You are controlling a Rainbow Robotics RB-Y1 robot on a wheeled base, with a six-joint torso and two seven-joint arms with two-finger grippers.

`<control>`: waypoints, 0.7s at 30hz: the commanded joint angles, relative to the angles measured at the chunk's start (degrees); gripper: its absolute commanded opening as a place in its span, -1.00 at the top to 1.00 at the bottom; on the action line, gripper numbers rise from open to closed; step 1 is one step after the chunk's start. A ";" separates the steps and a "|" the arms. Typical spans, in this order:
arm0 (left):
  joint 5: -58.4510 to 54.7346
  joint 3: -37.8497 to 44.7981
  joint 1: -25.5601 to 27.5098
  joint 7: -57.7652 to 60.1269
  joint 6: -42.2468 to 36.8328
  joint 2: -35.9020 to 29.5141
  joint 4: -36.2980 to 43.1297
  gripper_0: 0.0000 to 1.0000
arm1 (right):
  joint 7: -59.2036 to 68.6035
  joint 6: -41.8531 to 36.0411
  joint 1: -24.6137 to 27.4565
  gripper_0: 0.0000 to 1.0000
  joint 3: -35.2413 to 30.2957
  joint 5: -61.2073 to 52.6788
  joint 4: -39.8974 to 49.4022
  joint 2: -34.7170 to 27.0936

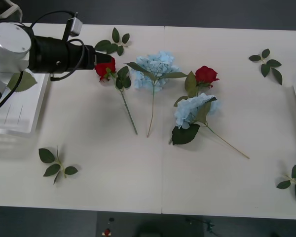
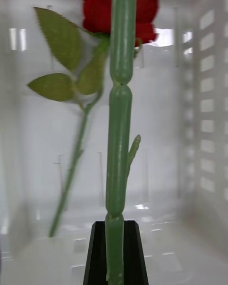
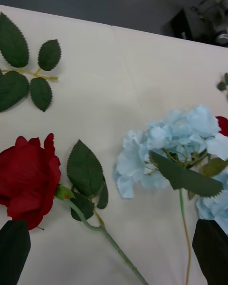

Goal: Put the red flowers into the right box and the blue flowers into the left box

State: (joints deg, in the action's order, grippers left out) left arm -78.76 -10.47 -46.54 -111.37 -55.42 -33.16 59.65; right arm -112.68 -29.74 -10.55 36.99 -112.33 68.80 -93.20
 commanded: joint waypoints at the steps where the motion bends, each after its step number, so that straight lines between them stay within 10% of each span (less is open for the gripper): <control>1: 9.77 -0.60 -1.71 14.61 4.18 3.10 3.54 -1.00 | -0.52 1.79 -0.70 1.00 -1.31 0.97 -3.67 1.36; 2: 12.14 -1.75 -1.62 18.30 5.59 3.54 3.72 -1.00 | -0.78 1.88 -0.70 0.90 -1.31 0.97 -4.02 1.45; 4: 15.83 -4.21 -1.71 23.92 7.96 3.98 4.51 -1.00 | -1.05 1.97 -0.70 -0.79 -1.31 0.62 -4.02 1.45; 5: 17.50 -5.26 -1.71 26.56 8.84 4.07 4.86 -1.00 | -1.22 1.97 -0.70 -1.00 -1.31 0.36 -4.02 1.45; 21: 46.07 -18.62 -1.80 60.05 12.97 5.56 7.23 -1.00 | -25.48 0.91 -2.81 -1.00 -3.33 -12.21 16.02 14.89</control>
State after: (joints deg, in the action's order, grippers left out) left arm -35.62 -28.10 -46.54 -55.23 -42.91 -27.52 64.70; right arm -137.11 -28.29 -10.25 34.19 -126.34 84.21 -83.46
